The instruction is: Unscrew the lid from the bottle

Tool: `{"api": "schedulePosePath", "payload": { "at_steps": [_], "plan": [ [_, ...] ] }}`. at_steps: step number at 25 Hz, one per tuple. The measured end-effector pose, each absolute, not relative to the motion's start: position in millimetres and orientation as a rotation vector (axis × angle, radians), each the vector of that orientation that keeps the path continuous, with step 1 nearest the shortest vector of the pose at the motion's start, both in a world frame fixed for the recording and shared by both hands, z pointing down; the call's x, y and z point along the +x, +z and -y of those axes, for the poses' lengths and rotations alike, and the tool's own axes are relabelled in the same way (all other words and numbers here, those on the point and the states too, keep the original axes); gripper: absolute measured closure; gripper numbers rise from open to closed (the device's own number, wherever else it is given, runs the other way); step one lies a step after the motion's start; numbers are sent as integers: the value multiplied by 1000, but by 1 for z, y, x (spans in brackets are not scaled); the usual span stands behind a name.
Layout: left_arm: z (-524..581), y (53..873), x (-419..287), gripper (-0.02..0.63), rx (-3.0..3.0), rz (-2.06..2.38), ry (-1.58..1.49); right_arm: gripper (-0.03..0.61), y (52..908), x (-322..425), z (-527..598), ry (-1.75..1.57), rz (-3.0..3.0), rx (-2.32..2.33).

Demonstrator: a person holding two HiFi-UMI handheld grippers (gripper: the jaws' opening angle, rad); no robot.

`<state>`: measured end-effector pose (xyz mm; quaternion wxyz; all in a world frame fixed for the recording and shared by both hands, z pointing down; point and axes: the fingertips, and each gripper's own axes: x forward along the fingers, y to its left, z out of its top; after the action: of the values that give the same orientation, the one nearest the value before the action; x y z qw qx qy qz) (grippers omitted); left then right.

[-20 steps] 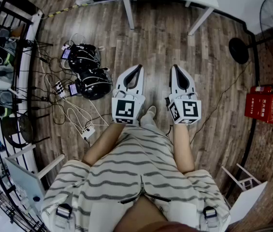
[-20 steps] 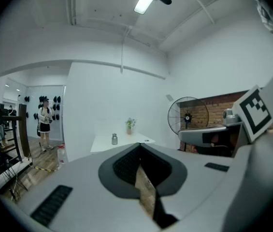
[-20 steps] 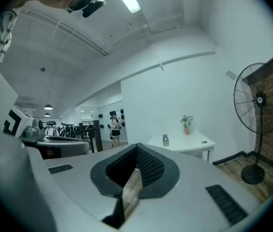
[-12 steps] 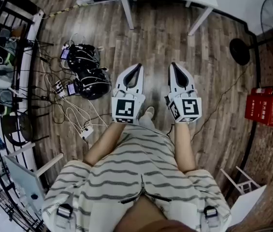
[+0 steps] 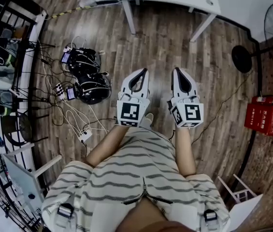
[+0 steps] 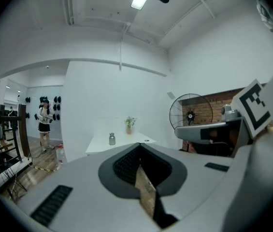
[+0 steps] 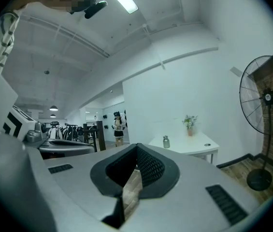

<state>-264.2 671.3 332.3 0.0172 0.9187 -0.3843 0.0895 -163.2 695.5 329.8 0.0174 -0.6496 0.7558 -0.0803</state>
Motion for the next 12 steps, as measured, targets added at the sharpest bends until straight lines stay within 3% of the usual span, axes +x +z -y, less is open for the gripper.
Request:
{"api": "schedulePosePath", "payload": {
  "at_steps": [12],
  "plan": [
    [-508, 345, -203, 614, 2858, 1176, 272, 568, 336, -124, -527, -206, -2428, -1969]
  ]
}}
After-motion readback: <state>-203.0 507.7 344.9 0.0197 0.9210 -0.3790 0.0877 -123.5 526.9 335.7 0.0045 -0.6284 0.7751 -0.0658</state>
